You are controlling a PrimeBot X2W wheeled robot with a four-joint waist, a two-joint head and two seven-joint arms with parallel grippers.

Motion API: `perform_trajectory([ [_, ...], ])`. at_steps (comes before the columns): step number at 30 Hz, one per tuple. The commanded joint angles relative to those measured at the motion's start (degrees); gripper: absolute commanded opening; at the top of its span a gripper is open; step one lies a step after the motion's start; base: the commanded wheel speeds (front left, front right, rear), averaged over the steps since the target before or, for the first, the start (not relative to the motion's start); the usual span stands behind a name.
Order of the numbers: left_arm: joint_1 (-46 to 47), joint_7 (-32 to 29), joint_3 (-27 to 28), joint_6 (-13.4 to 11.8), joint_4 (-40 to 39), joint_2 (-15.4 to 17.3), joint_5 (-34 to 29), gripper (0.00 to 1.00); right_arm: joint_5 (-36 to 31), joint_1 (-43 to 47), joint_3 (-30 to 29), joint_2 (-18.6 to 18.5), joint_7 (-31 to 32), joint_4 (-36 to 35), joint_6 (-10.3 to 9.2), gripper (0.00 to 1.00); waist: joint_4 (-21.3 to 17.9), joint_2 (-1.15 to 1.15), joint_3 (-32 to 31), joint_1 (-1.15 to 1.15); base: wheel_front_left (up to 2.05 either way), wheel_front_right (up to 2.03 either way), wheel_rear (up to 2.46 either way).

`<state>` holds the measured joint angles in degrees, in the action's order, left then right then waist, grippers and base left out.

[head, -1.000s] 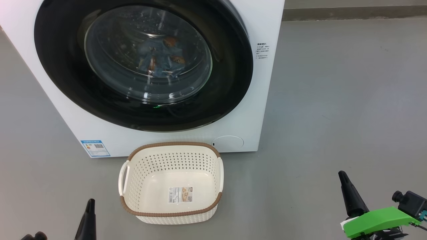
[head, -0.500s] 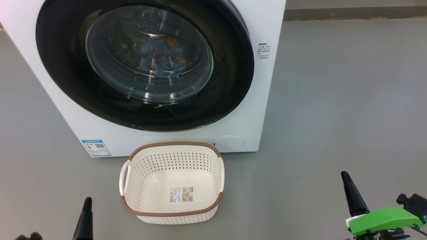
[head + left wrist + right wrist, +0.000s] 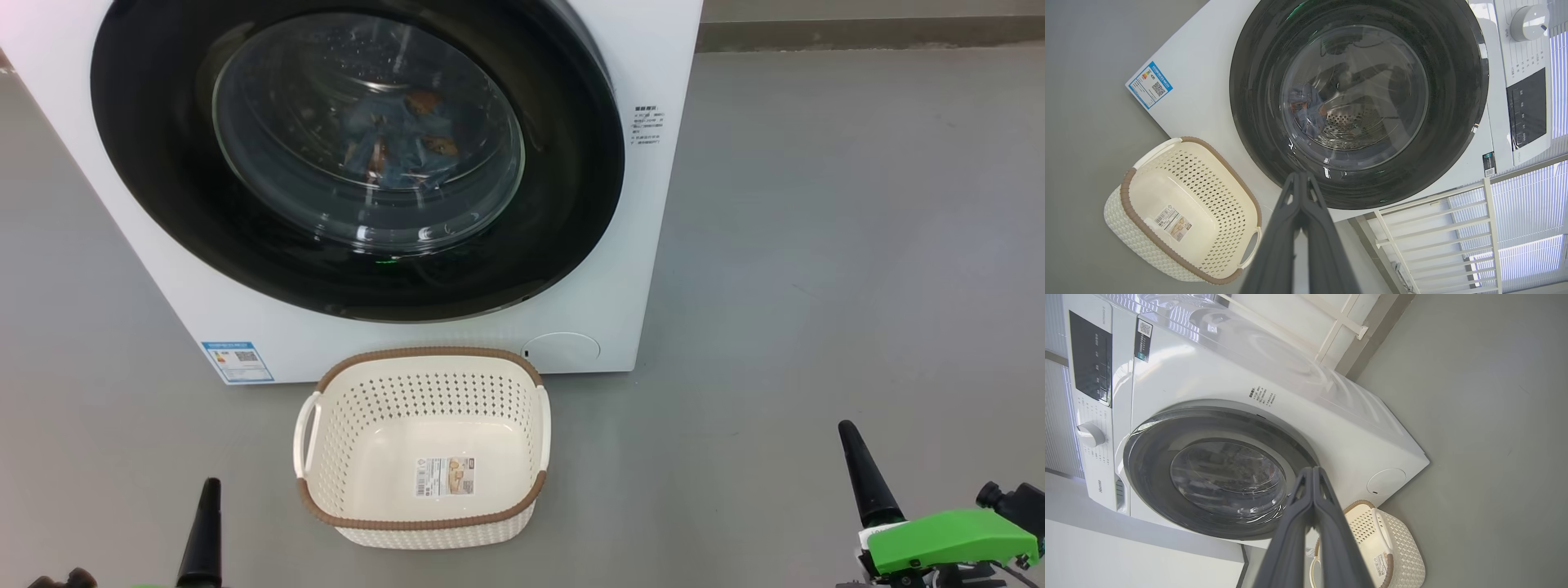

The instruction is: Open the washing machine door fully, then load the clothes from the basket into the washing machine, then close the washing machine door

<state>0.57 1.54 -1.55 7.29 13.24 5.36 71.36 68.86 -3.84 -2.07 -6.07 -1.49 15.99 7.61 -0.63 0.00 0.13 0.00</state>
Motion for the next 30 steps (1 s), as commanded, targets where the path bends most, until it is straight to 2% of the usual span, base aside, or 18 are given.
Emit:
perform_trajectory([
  [1, 2.7, -0.2, 1.8, 0.1, -0.9, 0.7, 1.1, 0.00, 1.3, -2.3, 0.5, -0.2, 0.5, -1.6, -0.07, 0.00, 0.0, 0.00, 0.0, 0.00, 0.00, 0.00, 0.00],
  [30, 4.9, -4.9, 5.3, 0.2, 0.4, -0.9, 15.5, 0.00, 16.8, -2.5, -2.6, 1.9, 5.4, -1.7, -0.10, 0.00, 0.4, 0.00, -0.1, 0.00, 0.00, 0.00, 0.00],
])
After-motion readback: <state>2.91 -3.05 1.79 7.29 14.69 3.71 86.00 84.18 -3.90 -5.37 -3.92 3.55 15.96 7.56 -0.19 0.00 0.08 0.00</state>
